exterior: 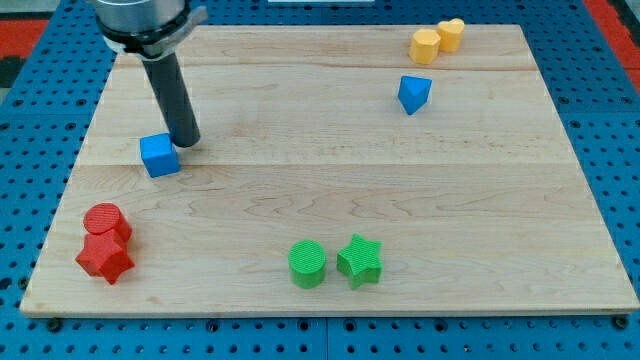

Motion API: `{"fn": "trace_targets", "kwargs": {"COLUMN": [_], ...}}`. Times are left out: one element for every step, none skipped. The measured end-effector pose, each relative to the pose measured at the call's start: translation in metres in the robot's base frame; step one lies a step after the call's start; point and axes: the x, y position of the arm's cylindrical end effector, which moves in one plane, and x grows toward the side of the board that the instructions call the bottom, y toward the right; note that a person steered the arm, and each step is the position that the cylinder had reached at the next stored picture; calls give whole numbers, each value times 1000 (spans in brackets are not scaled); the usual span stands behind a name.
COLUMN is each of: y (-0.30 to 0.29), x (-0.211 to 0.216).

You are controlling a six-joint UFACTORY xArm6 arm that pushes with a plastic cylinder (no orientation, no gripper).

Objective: Push the blue triangle left a bit

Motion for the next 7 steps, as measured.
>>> {"fn": "trace_targets", "kwargs": {"y": [-20, -21, -21, 6, 106, 208, 307], "x": [19, 51, 72, 81, 67, 44, -1]}}
